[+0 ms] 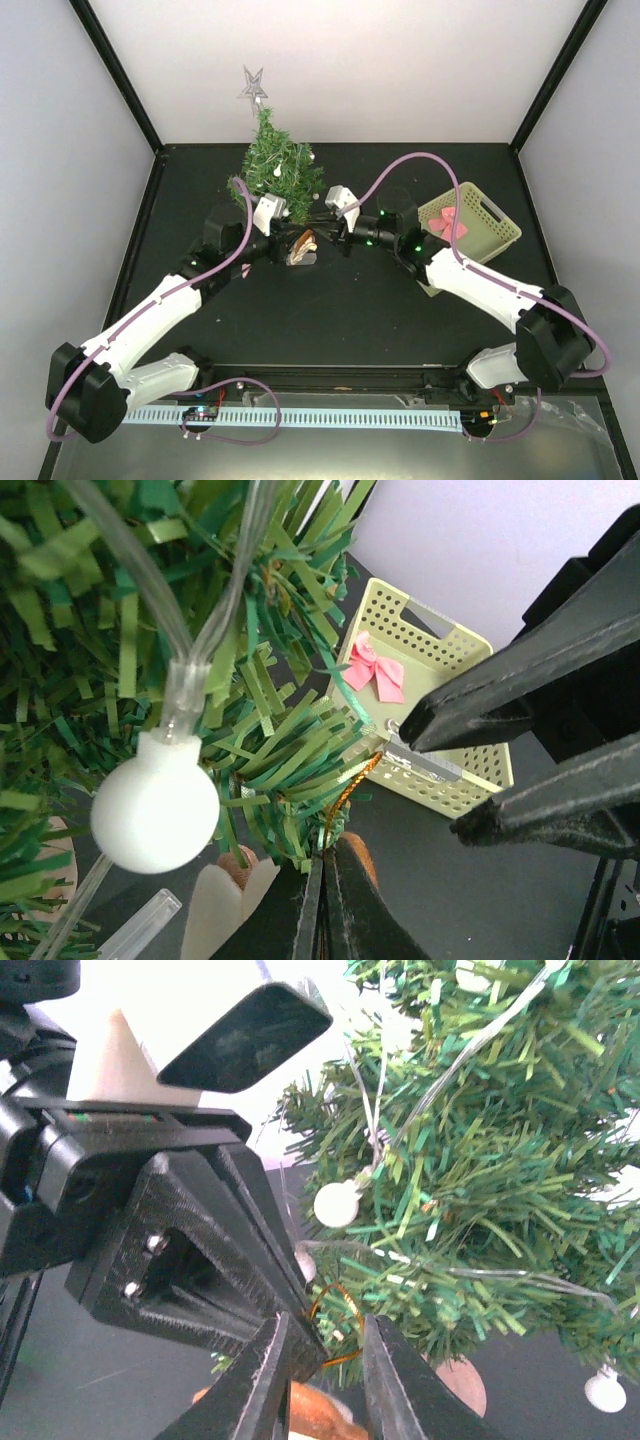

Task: Decorate the small christmas tree
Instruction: Hang the decoration item on the Christmas tree.

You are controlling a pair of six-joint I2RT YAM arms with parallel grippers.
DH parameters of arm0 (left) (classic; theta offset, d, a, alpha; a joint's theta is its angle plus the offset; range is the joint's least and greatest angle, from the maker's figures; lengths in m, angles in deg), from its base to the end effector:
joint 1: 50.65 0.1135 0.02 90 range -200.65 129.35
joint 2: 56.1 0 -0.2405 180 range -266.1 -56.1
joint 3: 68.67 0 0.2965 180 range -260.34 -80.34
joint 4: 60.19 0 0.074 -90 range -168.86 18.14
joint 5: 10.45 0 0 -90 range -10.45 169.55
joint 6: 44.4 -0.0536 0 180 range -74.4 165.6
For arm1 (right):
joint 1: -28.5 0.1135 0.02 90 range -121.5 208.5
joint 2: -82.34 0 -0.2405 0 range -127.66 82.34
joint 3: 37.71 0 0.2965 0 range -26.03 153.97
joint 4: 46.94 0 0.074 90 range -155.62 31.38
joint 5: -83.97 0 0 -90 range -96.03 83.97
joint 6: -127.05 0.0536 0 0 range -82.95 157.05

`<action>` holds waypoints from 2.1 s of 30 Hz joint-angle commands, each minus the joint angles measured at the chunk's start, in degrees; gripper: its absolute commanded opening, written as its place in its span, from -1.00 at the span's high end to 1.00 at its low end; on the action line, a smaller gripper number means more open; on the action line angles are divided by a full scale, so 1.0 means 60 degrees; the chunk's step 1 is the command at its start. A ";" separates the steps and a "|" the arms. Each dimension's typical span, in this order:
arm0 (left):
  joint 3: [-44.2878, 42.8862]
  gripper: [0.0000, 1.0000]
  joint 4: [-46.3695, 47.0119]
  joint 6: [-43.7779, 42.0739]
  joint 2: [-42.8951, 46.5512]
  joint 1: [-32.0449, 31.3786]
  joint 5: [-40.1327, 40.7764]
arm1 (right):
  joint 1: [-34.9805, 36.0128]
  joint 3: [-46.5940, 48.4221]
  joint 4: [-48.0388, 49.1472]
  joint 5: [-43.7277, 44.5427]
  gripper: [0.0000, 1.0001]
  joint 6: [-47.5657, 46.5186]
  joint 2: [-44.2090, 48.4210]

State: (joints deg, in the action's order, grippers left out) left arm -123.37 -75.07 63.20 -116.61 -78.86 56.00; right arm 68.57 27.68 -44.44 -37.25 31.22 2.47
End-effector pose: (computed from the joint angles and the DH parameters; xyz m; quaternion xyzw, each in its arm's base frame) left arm 0.2646 -0.1663 0.2493 0.1900 0.7911 -0.3713 0.4474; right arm 0.2745 0.2672 0.2512 -0.4478 0.6231 0.3783 0.5178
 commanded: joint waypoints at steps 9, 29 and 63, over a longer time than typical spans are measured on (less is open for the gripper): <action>-0.0267 0.97 0.0013 -0.0243 -0.0068 0.0051 0.0190 | -0.0052 0.0889 -0.0043 0.0356 0.69 -0.0304 -0.0509; -0.0281 0.97 0.0031 -0.0254 -0.0121 0.0052 0.0334 | -0.0043 0.0976 -0.0363 0.0386 0.74 -0.0850 -0.0730; -0.0414 0.95 -0.0033 -0.0233 -0.0415 0.0058 0.0849 | -0.0044 0.1158 -0.0269 0.0718 0.88 -0.0957 -0.0958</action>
State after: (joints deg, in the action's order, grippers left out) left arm -124.16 -75.26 62.11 -118.99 -78.84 60.02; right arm 68.57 33.45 -47.44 -34.28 26.41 -3.78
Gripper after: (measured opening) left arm 0.020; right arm 0.052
